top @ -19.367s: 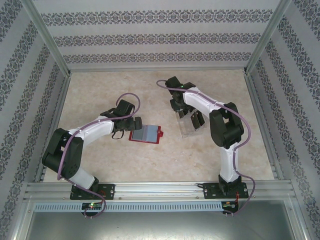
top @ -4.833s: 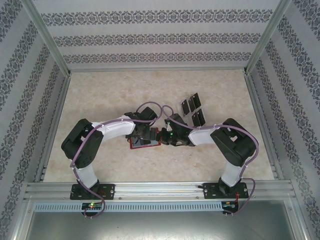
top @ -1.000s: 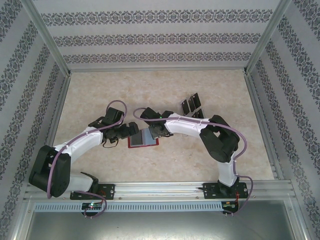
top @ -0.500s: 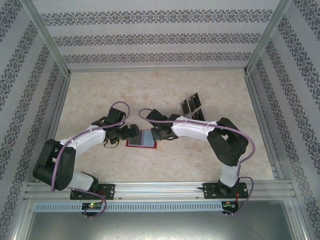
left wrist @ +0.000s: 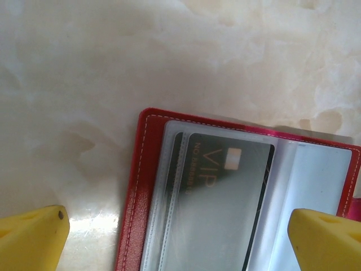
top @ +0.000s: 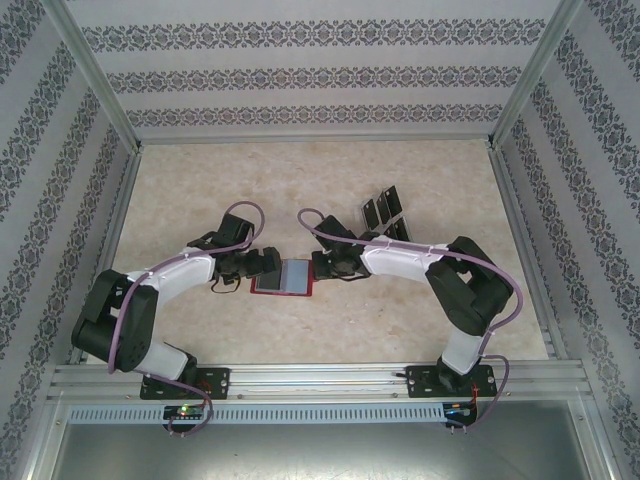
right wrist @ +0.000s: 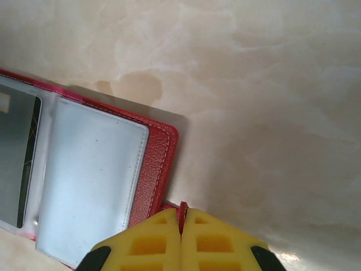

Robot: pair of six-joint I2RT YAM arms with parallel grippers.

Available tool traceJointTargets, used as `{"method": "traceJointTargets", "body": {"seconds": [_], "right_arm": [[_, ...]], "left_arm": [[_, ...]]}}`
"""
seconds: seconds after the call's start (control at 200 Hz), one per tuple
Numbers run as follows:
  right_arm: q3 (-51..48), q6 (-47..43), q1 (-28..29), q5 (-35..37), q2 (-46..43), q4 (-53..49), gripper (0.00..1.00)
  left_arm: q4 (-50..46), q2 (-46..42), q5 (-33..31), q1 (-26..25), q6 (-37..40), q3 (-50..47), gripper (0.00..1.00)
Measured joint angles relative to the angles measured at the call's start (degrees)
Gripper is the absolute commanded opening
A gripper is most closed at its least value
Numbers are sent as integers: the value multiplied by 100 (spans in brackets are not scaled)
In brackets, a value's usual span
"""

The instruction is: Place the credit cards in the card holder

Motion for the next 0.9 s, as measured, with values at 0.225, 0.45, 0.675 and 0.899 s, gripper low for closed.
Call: {"method": "traceJointTargets", "body": {"seconds": [0.225,0.45,0.675,0.899], "right_arm": [[-168,7,0,-87,-76,184,0],[-398,22,-2,-122,-264,256,0],[-466,22,-15,-155,-304,280,0],[-466,22,-39,-162,-304,319,0]], "left_arm": [[76,35,-2,-114,13,33,100],[293,35,-2,-280,-9,31,100],[372,74,-52,-437,-68,22,100],[369,72,-321,-442,-72,-28,100]]}}
